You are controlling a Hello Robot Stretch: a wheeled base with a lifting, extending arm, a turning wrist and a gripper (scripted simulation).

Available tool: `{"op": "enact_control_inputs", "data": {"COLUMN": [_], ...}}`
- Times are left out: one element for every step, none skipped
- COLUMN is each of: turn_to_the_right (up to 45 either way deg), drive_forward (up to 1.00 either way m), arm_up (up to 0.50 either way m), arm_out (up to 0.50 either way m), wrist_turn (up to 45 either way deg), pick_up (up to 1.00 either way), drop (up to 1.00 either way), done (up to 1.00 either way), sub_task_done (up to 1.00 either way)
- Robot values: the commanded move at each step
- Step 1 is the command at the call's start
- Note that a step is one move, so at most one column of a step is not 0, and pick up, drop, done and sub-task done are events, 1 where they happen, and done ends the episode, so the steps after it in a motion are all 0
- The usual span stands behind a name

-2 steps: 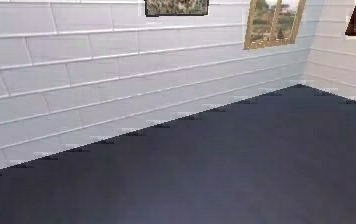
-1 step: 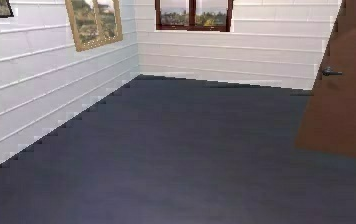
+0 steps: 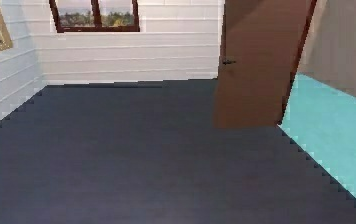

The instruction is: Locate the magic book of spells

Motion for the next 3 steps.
{"op": "enact_control_inputs", "data": {"turn_to_the_right": [0.0, 36.0, 0.0], "drive_forward": [0.65, 0.00, 0.45], "arm_up": [0.00, 0.00, 0.00], "arm_out": [0.00, 0.00, 0.00], "wrist_turn": [0.0, 0.0, 0.0], "pick_up": [0.00, 0.00, 0.00], "drop": [0.00, 0.00, 0.00], "done": [0.00, 0.00, 0.00], "sub_task_done": [0.00, 0.00, 0.00]}}
